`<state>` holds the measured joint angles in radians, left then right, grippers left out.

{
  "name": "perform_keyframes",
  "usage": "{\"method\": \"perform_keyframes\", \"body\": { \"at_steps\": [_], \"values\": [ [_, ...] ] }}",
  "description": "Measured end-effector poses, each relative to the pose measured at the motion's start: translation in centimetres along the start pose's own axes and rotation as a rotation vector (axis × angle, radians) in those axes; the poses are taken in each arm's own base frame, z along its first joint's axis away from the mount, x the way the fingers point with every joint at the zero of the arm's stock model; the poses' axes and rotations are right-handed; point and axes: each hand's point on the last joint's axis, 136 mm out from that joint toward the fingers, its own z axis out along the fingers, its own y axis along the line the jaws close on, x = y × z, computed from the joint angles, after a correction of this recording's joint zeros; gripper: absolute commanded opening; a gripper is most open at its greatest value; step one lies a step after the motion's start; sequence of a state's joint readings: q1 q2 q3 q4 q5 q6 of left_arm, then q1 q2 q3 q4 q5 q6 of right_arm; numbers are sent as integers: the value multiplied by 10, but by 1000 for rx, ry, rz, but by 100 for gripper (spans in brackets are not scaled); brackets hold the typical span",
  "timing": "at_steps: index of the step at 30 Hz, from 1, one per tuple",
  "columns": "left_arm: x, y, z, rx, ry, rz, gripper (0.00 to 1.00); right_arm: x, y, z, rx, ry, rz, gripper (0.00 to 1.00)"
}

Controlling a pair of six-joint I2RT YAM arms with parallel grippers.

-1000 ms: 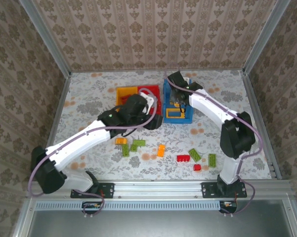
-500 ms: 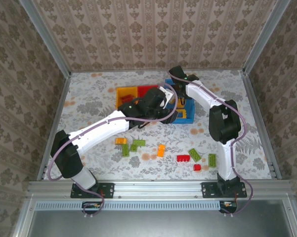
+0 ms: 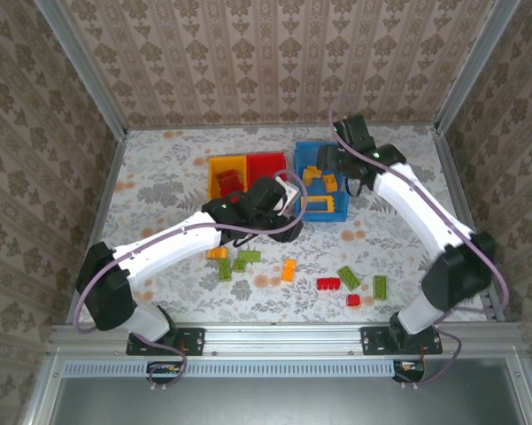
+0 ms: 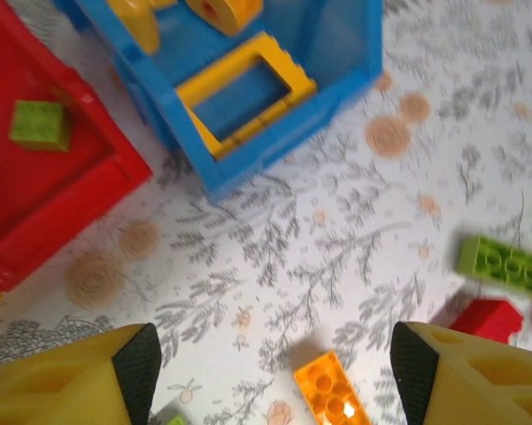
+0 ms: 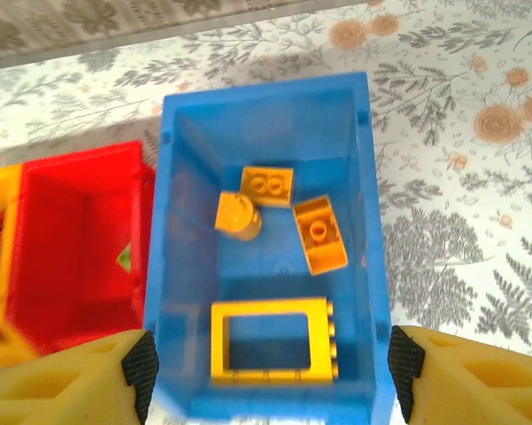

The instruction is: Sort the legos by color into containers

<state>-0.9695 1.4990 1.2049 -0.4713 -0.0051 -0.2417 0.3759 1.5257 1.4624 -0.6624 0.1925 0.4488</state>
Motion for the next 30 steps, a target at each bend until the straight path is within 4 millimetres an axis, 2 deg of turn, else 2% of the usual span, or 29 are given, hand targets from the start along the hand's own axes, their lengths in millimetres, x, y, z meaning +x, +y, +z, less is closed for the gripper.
{"method": "perform_keyframes", "body": {
  "at_steps": [4, 8, 12, 15, 18, 23, 30],
  "values": [
    [25, -34, 17, 92, 74, 192, 74, 46, -11, -26, -69, 57, -4, 77],
    [54, -76, 44, 192, 136, 419, 77, 106, -26, -46, -116, 178, 23, 80],
    [78, -96, 75, 243, 189, 555, 78, 148, -44, -73, -129, 270, 89, 81],
    [87, -104, 95, 257, 212, 620, 79, 163, -55, -94, -132, 286, 134, 82],
    [87, -115, 108, 275, 202, 668, 79, 173, -67, -106, -112, 291, 171, 82],
    [80, -129, 116, 317, 181, 708, 77, 180, -78, -113, -85, 308, 196, 82],
    [81, -141, 124, 372, 195, 724, 65, 184, -86, -112, -55, 322, 220, 81]
  ]
}}
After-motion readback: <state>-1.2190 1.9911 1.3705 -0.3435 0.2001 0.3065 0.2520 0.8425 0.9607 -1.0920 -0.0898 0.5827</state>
